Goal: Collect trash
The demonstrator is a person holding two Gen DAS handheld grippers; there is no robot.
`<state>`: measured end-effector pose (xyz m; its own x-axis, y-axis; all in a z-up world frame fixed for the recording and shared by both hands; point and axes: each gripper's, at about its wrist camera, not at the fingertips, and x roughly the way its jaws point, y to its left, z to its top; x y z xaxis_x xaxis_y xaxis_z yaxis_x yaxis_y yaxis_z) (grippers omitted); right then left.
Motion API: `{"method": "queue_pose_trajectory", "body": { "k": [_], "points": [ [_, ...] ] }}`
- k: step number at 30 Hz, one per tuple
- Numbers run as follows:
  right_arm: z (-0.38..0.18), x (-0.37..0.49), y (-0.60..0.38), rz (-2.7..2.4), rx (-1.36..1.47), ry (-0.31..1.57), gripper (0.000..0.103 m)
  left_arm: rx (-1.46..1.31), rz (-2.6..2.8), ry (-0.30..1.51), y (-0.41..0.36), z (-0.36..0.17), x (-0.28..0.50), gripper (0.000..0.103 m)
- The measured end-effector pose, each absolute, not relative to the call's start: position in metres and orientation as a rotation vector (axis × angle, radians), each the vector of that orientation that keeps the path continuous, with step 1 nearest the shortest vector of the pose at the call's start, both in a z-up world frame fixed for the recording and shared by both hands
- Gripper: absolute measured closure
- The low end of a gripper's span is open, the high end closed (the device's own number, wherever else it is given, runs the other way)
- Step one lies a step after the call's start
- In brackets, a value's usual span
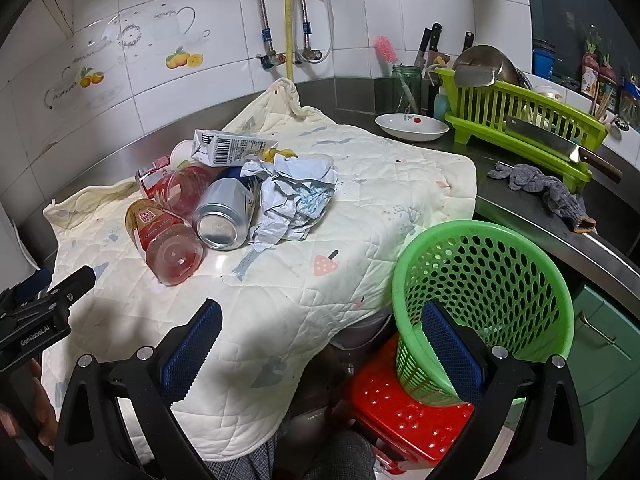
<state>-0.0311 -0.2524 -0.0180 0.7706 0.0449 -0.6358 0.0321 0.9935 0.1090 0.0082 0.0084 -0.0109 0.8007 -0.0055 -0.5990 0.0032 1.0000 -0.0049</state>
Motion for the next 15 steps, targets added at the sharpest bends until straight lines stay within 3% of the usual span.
{"method": "queue_pose_trajectory", "body": {
  "k": [15],
  "points": [
    [-0.0202, -0.0237, -0.2519, 0.011, 0.116, 0.695, 0.006, -0.005, -0.002, 0.656, 0.0076, -0.0123, 0.0139, 0.005]
  ]
}}
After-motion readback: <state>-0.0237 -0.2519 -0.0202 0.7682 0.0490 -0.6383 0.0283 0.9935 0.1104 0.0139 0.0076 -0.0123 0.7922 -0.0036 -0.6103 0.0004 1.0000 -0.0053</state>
